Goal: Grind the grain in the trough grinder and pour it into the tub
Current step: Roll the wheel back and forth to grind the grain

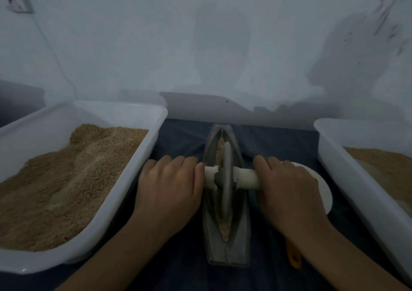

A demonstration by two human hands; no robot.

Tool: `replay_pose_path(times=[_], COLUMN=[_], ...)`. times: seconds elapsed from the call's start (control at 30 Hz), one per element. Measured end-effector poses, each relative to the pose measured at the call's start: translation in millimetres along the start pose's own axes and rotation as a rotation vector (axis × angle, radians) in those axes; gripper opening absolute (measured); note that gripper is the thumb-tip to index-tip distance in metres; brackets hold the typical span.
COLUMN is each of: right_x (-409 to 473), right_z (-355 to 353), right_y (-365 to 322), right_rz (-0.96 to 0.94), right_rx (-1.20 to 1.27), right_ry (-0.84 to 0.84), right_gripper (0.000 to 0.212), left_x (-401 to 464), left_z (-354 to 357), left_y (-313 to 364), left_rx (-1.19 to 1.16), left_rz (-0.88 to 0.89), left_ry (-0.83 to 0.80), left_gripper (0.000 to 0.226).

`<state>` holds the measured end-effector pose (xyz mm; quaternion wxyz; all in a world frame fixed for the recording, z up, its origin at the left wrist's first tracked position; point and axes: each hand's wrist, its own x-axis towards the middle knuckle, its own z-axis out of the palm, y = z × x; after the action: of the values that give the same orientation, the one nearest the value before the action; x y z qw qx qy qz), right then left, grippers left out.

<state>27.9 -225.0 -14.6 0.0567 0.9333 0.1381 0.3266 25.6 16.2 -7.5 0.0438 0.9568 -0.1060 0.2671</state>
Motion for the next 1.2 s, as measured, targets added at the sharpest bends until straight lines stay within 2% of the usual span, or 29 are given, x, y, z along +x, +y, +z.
replay_pose_path(times=[0.1,0.17,0.27,0.33,0.43,0.53,0.6,0.7,0.8,0.87,0.97,1.03,1.13,1.2], right_x=[21.4,52.7,100.4,117.0,105.5,63.5,31.7,-7.7,-20.1,-6.2,39.3,73.5,106.4,109.4], right_z=[11.4,22.6,37.3,41.8,37.9,19.0,-1.6,-21.9,-22.8,-15.7,4.8,20.4,32.9,32.5], right_y=[6.8,14.1,23.4,26.5,20.9,6.2,-5.3,-12.4,-8.6,-4.8,1.2,5.1,5.8,2.6], right_rz=[0.068,0.130,0.169,0.179,0.170,0.105,0.038,-0.023,-0.037,-0.023,0.053,0.155,0.239,0.194], right_rx=[-0.029,-0.025,0.068,0.084,0.047,0.007,-0.023,-0.016,0.000,0.002,-0.023,-0.015,-0.022,-0.088], right_ry=[-0.192,-0.317,-0.495,-0.550,-0.488,-0.269,-0.131,0.007,0.000,-0.023,-0.195,-0.311,-0.289,-0.256], right_gripper=[0.047,0.033,0.028,0.027,0.028,0.034,0.042,0.040,0.042,0.043,0.042,0.038,0.030,0.029], left_x=[31.9,60.9,103.6,120.2,105.7,60.7,28.2,-12.4,-25.7,-6.0,36.7,66.3,98.0,96.9], left_z=[10.5,21.5,35.7,41.0,38.4,25.4,15.3,-5.9,-10.9,-5.4,17.3,31.0,44.3,47.1], left_y=[5.6,6.0,3.5,4.0,4.6,4.3,0.1,-3.1,-1.7,1.3,3.9,3.4,-0.8,-2.7], left_rx=[0.138,0.208,0.228,0.205,0.236,0.189,0.108,-0.084,-0.067,-0.018,0.161,0.188,0.162,0.159], left_rz=[0.015,0.044,-0.006,-0.044,-0.008,0.058,0.061,0.019,0.052,0.024,0.040,0.018,-0.039,-0.051], left_ry=[-0.027,-0.057,-0.115,-0.138,-0.089,-0.054,-0.043,0.019,0.102,0.057,-0.013,-0.028,-0.085,-0.116], left_gripper=[0.040,0.028,0.023,0.024,0.023,0.020,0.026,0.038,0.041,0.044,0.031,0.022,0.018,0.013])
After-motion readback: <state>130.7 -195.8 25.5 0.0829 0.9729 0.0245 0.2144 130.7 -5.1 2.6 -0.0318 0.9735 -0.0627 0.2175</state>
